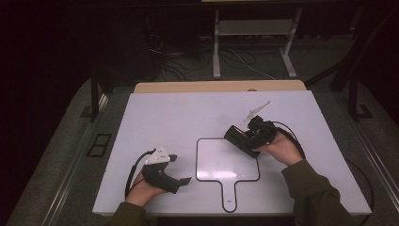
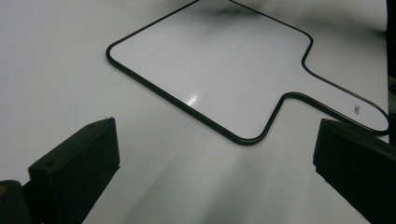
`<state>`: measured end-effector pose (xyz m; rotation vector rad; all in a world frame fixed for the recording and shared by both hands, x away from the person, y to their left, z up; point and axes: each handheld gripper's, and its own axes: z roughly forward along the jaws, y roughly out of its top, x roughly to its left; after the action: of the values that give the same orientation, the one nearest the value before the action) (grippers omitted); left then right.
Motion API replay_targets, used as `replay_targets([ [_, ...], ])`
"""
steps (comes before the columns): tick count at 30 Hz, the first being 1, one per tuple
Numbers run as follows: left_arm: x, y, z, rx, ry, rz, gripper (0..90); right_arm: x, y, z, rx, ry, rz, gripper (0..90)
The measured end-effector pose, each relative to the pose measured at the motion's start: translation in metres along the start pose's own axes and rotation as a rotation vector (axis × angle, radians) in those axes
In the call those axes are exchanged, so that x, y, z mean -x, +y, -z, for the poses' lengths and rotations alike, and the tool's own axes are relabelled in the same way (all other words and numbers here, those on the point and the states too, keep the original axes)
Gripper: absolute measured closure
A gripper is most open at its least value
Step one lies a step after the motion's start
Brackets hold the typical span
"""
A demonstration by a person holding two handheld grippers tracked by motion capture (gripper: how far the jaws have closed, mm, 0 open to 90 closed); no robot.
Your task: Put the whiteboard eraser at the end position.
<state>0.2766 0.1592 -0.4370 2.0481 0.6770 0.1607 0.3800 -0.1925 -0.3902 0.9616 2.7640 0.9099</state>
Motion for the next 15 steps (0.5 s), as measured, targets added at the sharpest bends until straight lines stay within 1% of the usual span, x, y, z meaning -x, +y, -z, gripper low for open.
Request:
replay_targets([
  [4,0.001,0.001,0.000,0.001,0.002,-0.002,0.0,0.007,0.006,0.002,0.014,-0.005,-0.012,38.4],
  [8,0.001,0.002,0.000,-0.004,0.002,-0.009,0.0,0.013,0.014,0.002,0.010,-0.017,-0.021,38.4],
  [15,0.001,0.002,0.000,-0.001,0.001,-0.012,0.0,0.028,0.033,-0.006,0.001,-0.041,-0.041,38.4],
])
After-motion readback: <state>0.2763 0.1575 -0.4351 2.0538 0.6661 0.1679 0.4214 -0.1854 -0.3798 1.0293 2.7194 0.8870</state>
